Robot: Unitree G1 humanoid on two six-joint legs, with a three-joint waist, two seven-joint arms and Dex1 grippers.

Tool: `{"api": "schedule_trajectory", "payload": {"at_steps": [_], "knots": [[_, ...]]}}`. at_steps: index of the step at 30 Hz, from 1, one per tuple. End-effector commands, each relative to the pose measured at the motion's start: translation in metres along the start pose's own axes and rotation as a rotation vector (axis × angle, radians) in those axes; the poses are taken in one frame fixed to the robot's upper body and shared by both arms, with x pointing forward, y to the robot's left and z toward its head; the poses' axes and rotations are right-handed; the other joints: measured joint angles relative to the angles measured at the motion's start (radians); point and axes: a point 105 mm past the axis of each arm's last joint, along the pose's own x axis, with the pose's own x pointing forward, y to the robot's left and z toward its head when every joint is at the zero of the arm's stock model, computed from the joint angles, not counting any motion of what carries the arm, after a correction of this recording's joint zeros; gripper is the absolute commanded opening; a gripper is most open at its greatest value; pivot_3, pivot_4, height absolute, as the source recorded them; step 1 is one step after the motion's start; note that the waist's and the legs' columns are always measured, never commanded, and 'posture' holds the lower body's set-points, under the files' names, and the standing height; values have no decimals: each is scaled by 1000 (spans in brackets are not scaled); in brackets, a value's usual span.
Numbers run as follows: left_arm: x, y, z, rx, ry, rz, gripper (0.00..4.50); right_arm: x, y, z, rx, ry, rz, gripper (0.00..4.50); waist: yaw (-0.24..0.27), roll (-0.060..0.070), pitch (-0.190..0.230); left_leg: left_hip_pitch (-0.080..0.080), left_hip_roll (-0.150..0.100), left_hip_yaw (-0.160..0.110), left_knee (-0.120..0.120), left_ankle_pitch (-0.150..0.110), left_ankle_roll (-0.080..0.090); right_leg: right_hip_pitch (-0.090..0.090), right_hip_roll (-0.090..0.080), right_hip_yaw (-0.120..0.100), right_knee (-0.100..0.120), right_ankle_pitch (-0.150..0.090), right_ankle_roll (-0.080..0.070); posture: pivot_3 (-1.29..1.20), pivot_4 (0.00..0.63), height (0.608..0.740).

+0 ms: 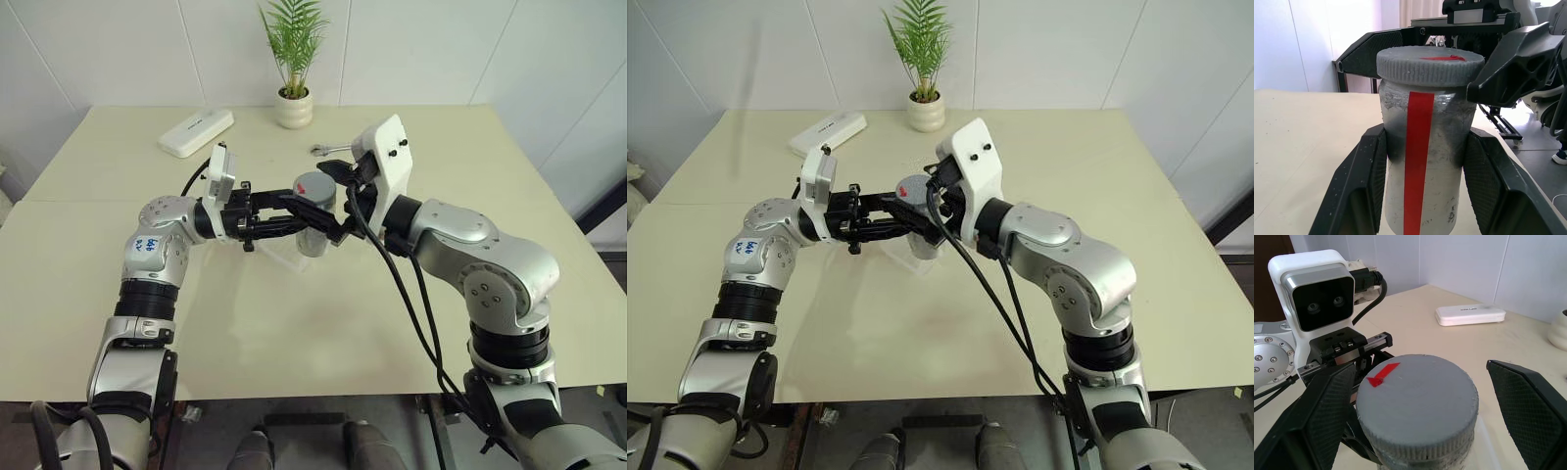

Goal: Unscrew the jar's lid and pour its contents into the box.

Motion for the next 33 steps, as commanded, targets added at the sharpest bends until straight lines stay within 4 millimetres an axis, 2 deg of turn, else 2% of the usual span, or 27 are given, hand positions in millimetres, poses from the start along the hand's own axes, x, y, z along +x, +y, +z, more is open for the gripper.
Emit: {"api": "schedule_trajectory", "payload": {"at_steps": [1,5,8,17,24,33], "knots": [[-4,1,9,34,-18,12,1911,-4,2,13,-22,-55,-5,4500,0,0,0,0,0,0,0,0,0,0,0,0,0,0,0,0,150,740],[-4,1,9,35,-14,13,1911,-4,5,10,-17,-44,14,3634,0,0,0,0,0,0,0,0,0,0,0,0,0,0,0,0,150,740],[-4,1,9,36,-14,13,1911,-4,7,8,-24,-37,33,2586,0,0,0,0,0,0,0,0,0,0,0,0,0,0,0,0,150,740],[-2,-1,8,26,-1,-12,1910,-6,14,15,-43,-68,107,2589,0,0,0,0,0,0,0,0,0,0,0,0,0,0,0,0,150,740],[2,-2,5,6,31,-54,1908,-10,25,22,-82,-74,269,2589,0,0,0,0,0,0,-1,0,0,0,0,0,-1,0,0,0,150,740],[8,-5,1,-5,75,-121,1908,-12,34,27,-118,-87,396,2589,0,0,0,0,0,0,-1,0,0,0,0,0,-2,0,0,0,150,740]]}}
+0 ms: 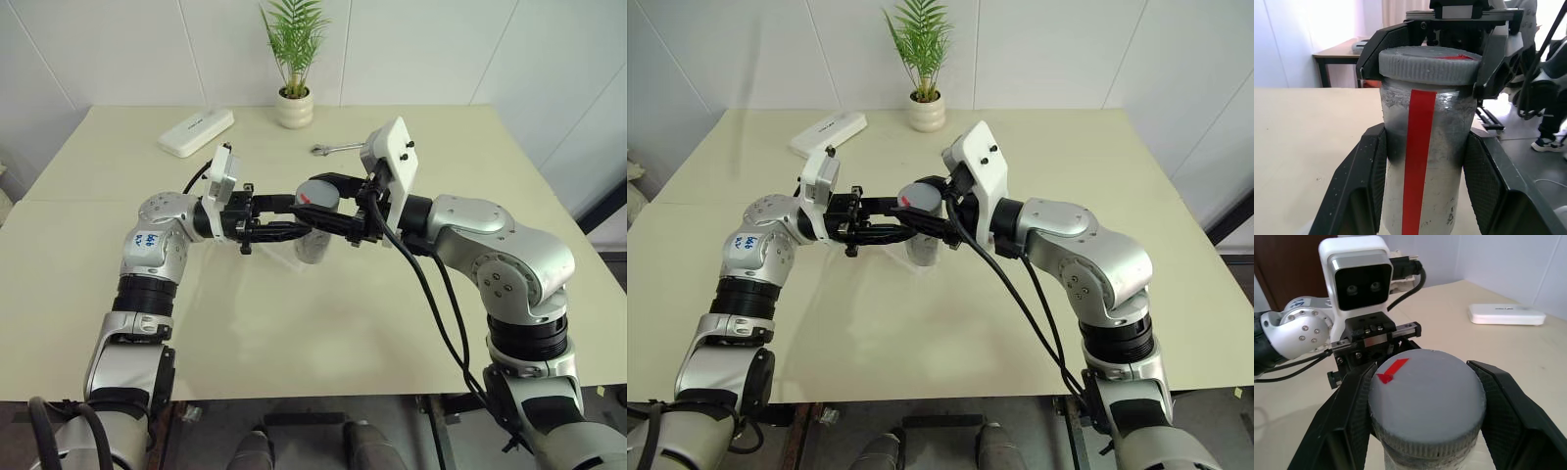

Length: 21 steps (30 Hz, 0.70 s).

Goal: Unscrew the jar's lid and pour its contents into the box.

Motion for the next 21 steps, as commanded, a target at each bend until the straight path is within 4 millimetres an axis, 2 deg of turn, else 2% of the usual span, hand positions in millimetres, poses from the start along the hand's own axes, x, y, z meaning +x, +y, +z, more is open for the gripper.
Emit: {"api": "schedule_trajectory", "payload": {"at_steps": [1,21], "knots": [[6,2,1,8,37,-24,1908,4,28,29,-92,-107,172,2589,-1,0,0,0,0,0,0,0,0,0,0,0,0,0,0,0,150,740],[16,-1,-8,36,169,-154,1908,3,50,39,-122,-162,338,2589,-1,0,0,0,0,0,-1,0,0,0,0,0,-1,0,0,0,150,740]]}}
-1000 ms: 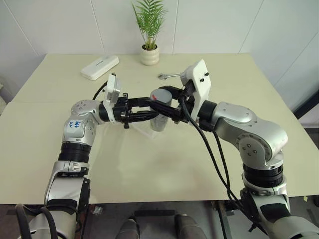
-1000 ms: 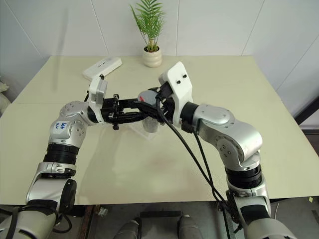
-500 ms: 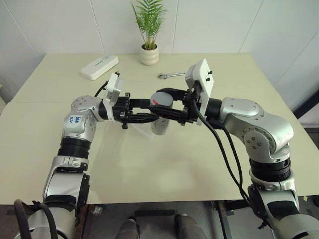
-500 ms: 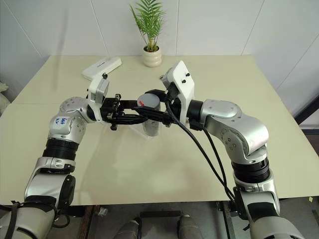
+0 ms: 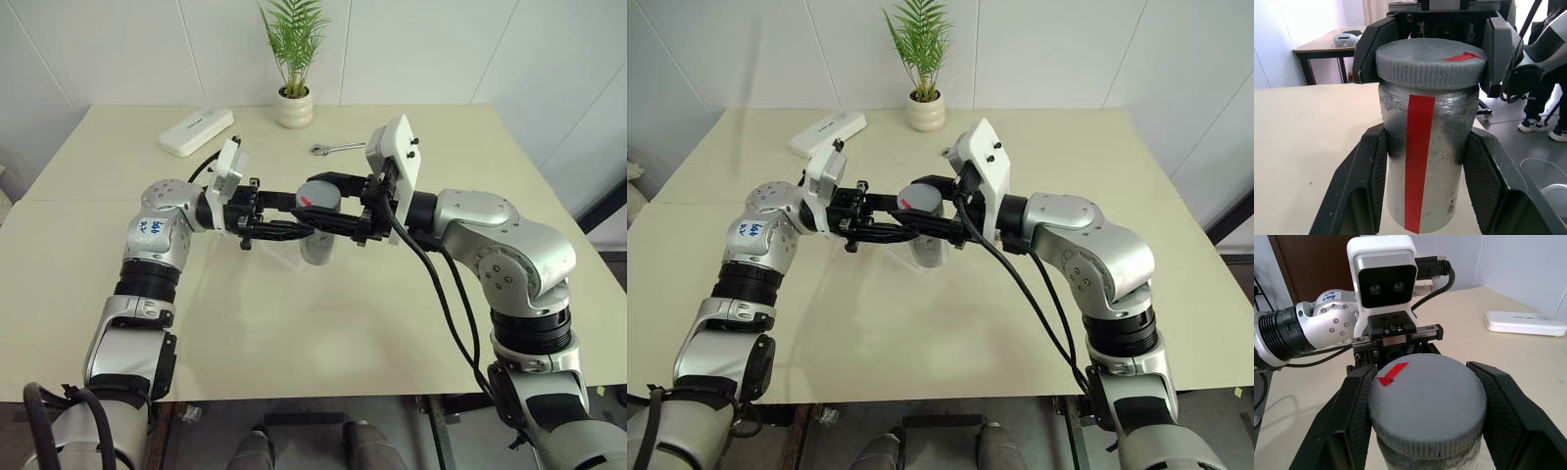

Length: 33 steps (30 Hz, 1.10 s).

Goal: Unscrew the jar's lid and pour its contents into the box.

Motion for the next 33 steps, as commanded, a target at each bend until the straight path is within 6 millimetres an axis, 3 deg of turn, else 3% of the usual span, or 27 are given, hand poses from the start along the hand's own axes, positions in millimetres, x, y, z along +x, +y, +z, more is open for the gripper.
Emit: {"api": "schedule_trajectory", "payload": {"at_steps": [1,13,33], "knots": [[11,-4,-12,-16,88,-78,1908,8,51,38,-113,-151,276,2589,-1,0,0,0,0,0,0,0,0,0,0,0,0,0,0,0,150,740],[15,-4,-11,-23,83,-109,1908,6,63,41,-79,-176,409,2589,-1,0,0,0,0,0,0,0,0,0,0,0,0,0,0,0,150,740],[21,-8,1,-1,27,-141,1907,9,47,30,-85,-138,354,2589,-1,0,0,0,0,0,0,0,0,0,0,0,1,0,0,0,150,740]]}}
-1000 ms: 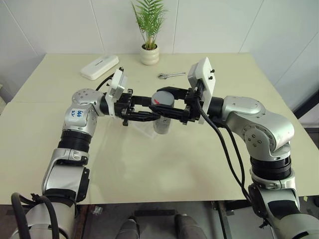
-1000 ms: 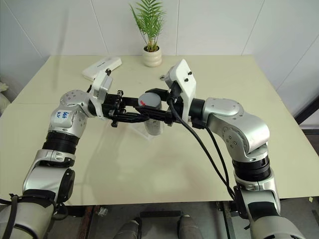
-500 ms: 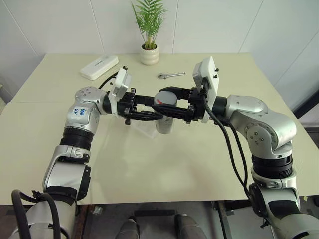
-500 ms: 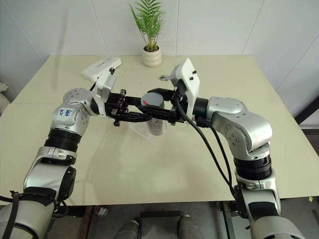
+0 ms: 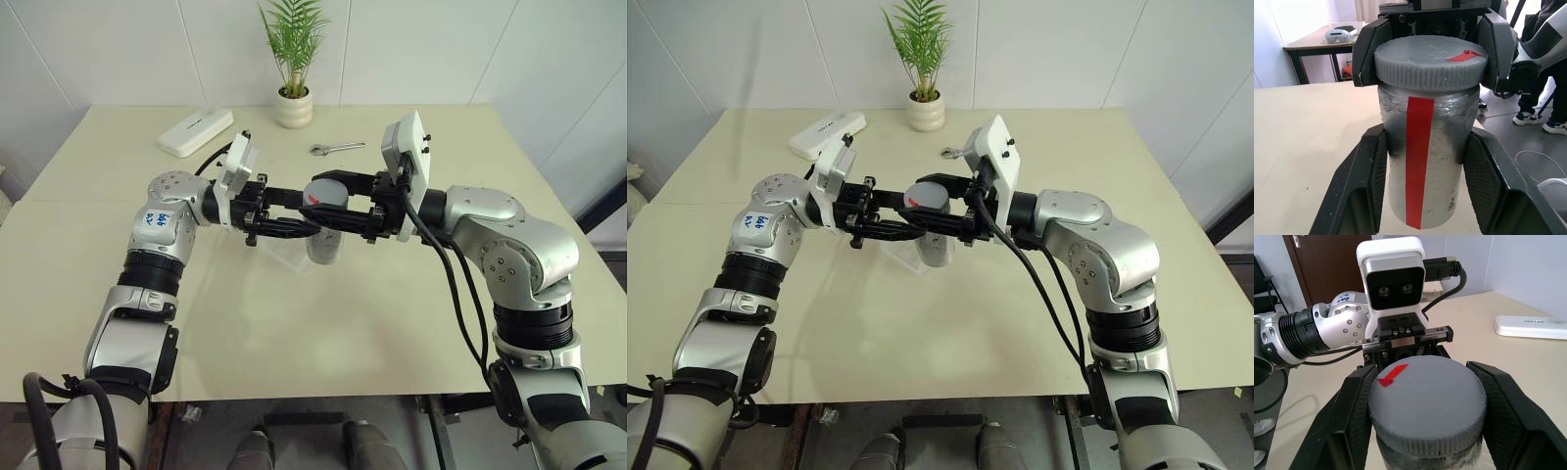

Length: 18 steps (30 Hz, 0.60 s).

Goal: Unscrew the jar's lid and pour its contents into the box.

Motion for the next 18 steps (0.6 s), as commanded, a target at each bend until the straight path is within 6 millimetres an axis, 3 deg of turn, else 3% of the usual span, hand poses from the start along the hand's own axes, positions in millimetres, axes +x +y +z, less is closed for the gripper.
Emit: {"api": "schedule_trajectory", "payload": {"at_steps": [1,3,8,18], "knots": [[13,-10,0,8,23,-110,1907,18,50,28,-109,-98,289,2589,0,0,0,0,0,0,0,0,0,0,0,0,0,0,0,0,150,740],[14,-10,1,10,19,-111,1906,18,48,27,-111,-93,282,2589,0,0,0,0,0,0,0,0,0,0,0,0,0,0,0,0,150,740],[13,-12,2,12,18,-108,1904,18,44,27,-115,-91,261,4222,-2,0,0,0,0,0,0,0,0,0,0,0,0,0,0,0,150,740],[10,-11,5,21,11,-90,1903,16,40,27,-125,-81,244,4296,-1,0,0,0,0,0,1,0,0,0,0,0,2,0,0,0,150,740]]}}
